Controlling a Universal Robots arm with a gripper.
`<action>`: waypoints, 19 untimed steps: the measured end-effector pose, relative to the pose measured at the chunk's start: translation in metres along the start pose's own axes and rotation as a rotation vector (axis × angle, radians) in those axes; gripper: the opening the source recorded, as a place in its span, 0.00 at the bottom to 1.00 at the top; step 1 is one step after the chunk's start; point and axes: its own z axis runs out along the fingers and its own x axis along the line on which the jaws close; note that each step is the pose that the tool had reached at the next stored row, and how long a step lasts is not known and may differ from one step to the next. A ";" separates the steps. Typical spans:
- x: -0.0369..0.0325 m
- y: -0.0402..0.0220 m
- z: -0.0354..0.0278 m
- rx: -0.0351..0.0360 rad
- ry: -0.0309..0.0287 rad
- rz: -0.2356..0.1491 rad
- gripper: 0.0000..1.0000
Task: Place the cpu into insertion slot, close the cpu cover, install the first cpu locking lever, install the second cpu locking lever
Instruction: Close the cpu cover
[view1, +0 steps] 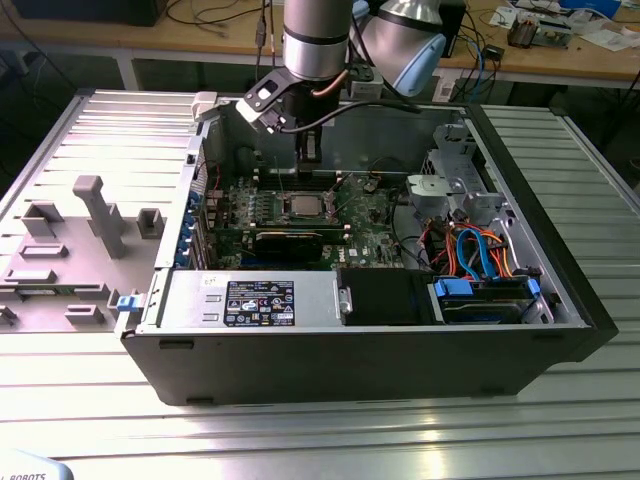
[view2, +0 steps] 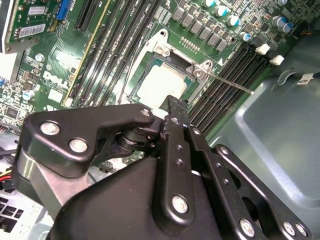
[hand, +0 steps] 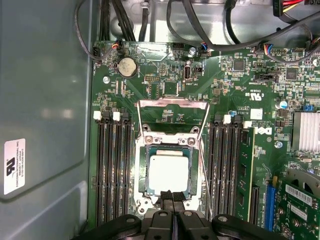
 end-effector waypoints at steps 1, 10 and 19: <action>0.0000 0.0012 0.0001 -0.0002 0.0003 0.000 0.11; -0.0001 0.0034 0.0001 -0.0002 0.0002 0.000 0.11; 0.0000 0.0034 -0.0055 -0.0002 0.0001 0.000 0.11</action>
